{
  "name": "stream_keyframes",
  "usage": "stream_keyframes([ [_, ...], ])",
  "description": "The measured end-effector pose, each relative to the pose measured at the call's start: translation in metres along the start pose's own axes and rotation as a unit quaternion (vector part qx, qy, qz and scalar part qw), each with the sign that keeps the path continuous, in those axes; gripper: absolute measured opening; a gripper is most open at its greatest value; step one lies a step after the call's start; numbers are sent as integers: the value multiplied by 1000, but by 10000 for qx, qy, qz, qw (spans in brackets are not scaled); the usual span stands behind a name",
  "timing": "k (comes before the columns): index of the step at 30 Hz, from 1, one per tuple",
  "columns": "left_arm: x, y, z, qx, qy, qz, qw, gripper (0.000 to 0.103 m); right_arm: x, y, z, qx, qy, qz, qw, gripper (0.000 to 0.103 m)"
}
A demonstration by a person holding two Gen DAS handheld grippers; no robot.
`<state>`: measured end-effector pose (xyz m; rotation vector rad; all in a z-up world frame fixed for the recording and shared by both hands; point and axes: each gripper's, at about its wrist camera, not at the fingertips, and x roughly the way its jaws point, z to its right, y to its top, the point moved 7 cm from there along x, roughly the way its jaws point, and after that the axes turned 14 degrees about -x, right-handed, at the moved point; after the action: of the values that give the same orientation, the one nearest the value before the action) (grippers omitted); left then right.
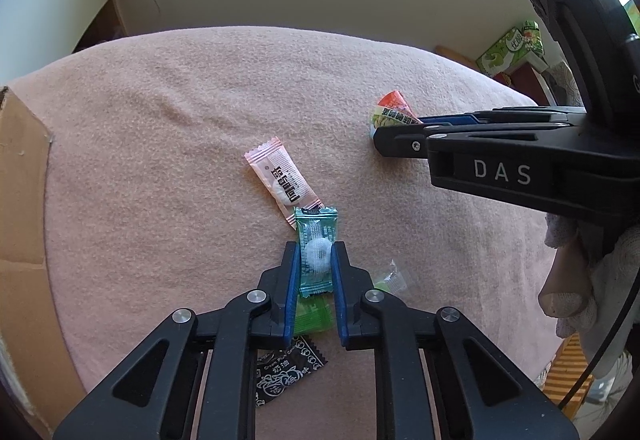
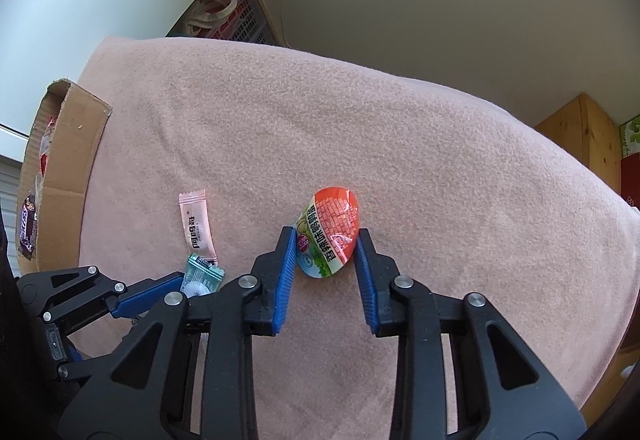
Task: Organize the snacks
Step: 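Close the left tool on the green mint packet while the right tool grasps the jelly cup, then carry the mint packet with the left tool while the right tool carries the jelly cup to the box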
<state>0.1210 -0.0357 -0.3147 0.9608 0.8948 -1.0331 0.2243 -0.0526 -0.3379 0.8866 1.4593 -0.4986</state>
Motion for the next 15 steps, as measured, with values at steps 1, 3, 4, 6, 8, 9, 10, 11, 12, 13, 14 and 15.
stream_keyframes([
  [1, -1, 0, 0, -16, -24, -4, 10000, 14, -1, -1, 0, -3, -17, 15, 10000, 29],
  [3, -2, -1, 1, 57, -45, 0, 10000, 14, -2, -3, 0, 11, -26, 35, 10000, 29],
  [4, -2, -1, 2, 100, -14, 9, 9999, 14, -2, -3, 0, 16, -29, 35, 10000, 29],
  [6, 0, -1, 3, 64, 25, -72, 10000, 15, -3, -4, 0, 18, -42, 41, 10000, 29],
  [8, 2, 0, 3, 39, 76, -98, 9999, 16, -3, -5, 2, 32, -42, 49, 10000, 29],
  [9, 2, 0, 5, 89, 126, -82, 9998, 16, -4, -6, 3, 46, -49, 55, 10000, 29],
  [10, 4, 1, 8, 164, 182, -61, 9997, 16, -6, -8, 4, 63, -49, 66, 9999, 29],
  [11, 4, 0, 10, 269, 260, -27, 9993, 16, -8, -9, 4, 76, -51, 74, 9999, 29],
  [12, 4, -1, 13, 402, 333, 3, 9986, 17, -9, -9, 5, 81, -55, 78, 9999, 29],
  [13, 6, -1, 15, 526, 357, 11, 9980, 16, -10, -10, 5, 76, -51, 83, 9999, 29],
  [14, 6, -2, 16, 576, 348, 32, 9977, 11, -13, -12, 6, 72, -54, 88, 9999, 29],
  [15, 6, -1, 14, 517, 312, 37, 9982, 7, -14, -11, 6, 66, -63, 96, 9999, 29],
])
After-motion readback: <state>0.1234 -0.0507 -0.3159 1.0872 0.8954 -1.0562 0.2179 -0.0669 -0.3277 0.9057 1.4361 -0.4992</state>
